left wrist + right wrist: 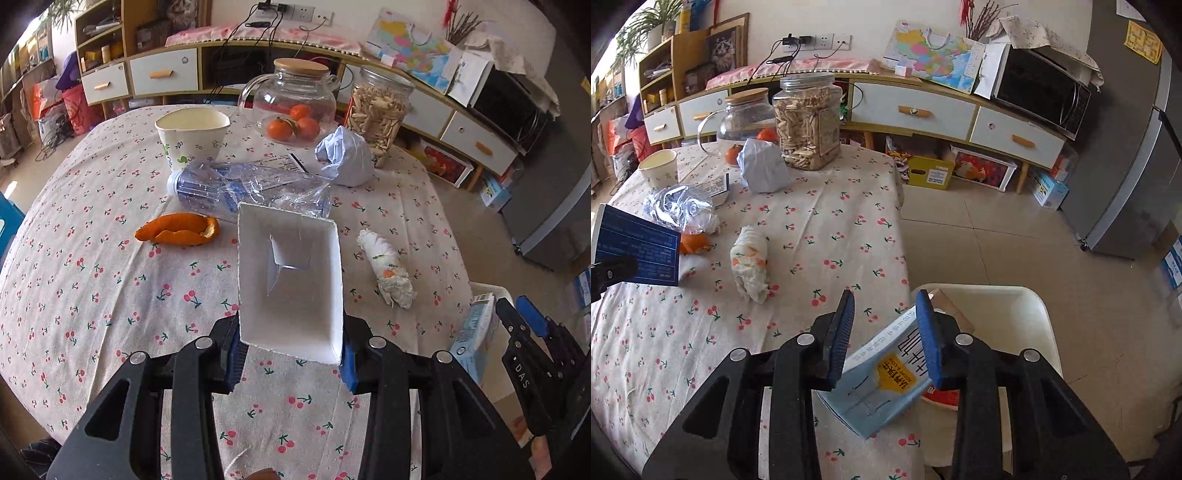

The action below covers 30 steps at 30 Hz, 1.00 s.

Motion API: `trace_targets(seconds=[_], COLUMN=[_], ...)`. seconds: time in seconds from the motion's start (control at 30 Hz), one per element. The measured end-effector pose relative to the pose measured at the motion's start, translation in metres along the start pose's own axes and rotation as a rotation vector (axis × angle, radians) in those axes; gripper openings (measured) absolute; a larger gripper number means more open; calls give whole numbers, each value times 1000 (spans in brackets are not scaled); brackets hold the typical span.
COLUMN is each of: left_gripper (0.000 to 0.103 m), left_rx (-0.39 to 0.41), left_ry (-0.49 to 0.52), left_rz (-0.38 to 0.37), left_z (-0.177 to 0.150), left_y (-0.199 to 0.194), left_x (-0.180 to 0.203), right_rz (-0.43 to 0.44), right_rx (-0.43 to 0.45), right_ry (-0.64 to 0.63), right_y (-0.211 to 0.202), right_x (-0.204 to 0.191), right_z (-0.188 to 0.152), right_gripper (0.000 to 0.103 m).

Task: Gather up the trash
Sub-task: 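Carry the milk carton over the white bin and open the right gripper, then carry the blue box over the white bin and open the left gripper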

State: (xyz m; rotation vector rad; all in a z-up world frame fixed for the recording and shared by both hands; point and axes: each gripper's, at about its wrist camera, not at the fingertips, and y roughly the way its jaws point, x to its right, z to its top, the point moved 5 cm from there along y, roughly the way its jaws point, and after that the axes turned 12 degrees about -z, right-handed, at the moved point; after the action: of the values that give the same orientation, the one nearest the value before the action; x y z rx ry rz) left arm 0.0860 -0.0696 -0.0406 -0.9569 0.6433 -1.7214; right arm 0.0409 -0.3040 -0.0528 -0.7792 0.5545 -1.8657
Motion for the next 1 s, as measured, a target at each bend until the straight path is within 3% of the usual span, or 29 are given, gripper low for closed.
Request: trace_targets(seconds=[0.13, 0.3, 0.5, 0.63, 1.0], left_gripper=[40, 40, 40, 40, 40], left_rx=[-11, -28, -48, -50, -30], left_ry=[16, 50, 121, 169, 218], left_rz=[-3, -36, -86, -137, -245], left_z=[-3, -8, -19, -25, -32], left_y=[6, 15, 26, 31, 23], left_x=[8, 26, 62, 90, 141], right_rz=[-67, -130, -191, -223, -201], right_rx=[-5, -113, -126, -122, -83], right_ry=[60, 172, 228, 267, 368], right_y=[4, 28, 31, 31, 16], right_x=[34, 80, 107, 122, 151], right_z=[-4, -20, -30, -30, -24], right_gripper=[30, 32, 67, 82, 84])
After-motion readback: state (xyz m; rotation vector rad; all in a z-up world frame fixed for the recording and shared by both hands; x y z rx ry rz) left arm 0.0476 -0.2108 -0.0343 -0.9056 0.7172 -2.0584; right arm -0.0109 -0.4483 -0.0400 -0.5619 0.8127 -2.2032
